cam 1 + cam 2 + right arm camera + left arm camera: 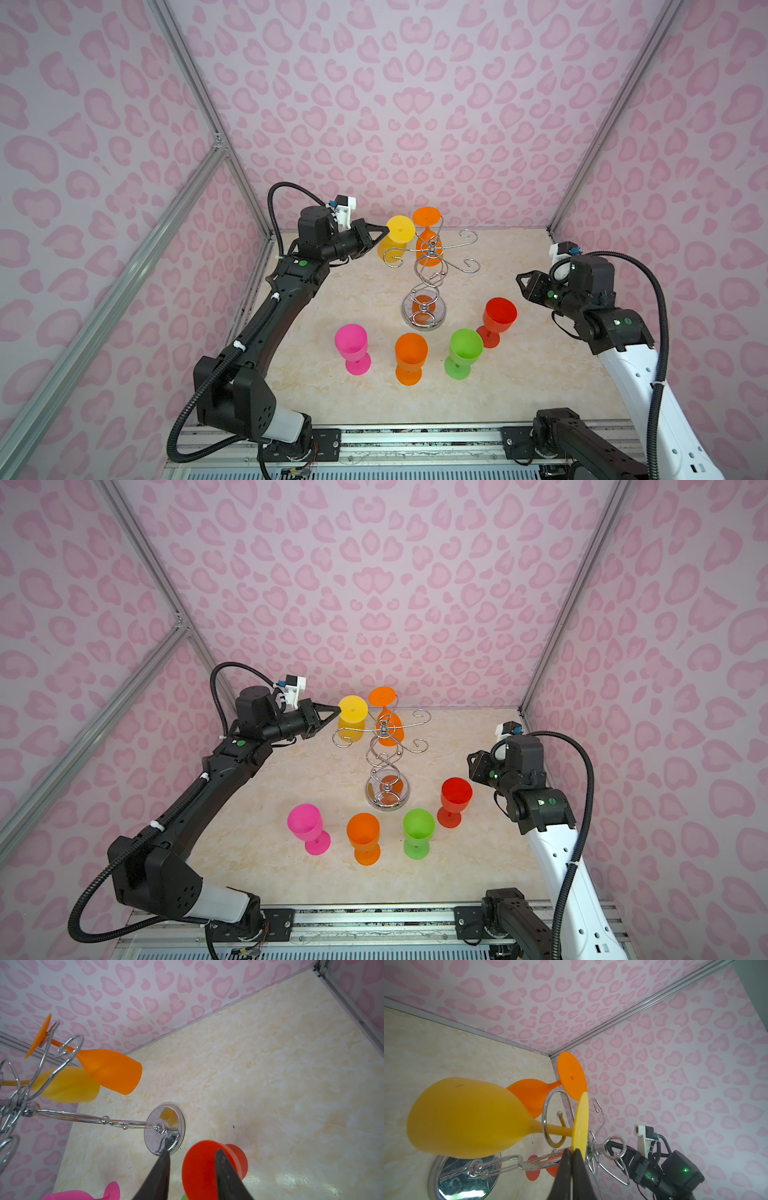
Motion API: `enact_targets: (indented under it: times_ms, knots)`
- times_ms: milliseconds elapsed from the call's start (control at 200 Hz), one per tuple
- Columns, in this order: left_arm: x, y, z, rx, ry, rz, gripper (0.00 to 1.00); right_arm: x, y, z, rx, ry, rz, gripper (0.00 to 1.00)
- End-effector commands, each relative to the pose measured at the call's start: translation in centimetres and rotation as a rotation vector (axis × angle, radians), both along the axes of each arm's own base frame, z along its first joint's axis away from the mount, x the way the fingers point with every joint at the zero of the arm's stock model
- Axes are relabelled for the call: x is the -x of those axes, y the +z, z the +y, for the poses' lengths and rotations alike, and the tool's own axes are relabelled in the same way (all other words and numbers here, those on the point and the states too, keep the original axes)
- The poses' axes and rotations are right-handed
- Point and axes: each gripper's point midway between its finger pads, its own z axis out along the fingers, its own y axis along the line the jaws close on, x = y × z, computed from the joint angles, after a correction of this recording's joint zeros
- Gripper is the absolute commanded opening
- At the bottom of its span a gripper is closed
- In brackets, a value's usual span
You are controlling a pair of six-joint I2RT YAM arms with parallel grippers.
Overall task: Take the wine glass off the wine glass rack
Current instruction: 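Close the left gripper on the yellow glass's foot on the rack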
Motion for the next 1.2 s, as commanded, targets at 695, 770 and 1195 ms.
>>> enact_targets:
  times_ms: [695,770,1195]
  knots:
    - [0.4,3.6,1.2,0.068,-0.011,-0.03,0.02,-0.2,-0.2,-0.3,-0.017,-0.008,-0.011,0.37]
    - [0.3,3.6,1.4,0.067,-0.006,-0.033,0.02,-0.2,-0.2,-0.3,-0.019,-0.009,-0.012,0.37]
    - [-1.7,3.6,1.3,0.065,-0.018,-0.035,0.02,-0.2,-0.3,-0.6,-0.022,-0.014,-0.013,0.37]
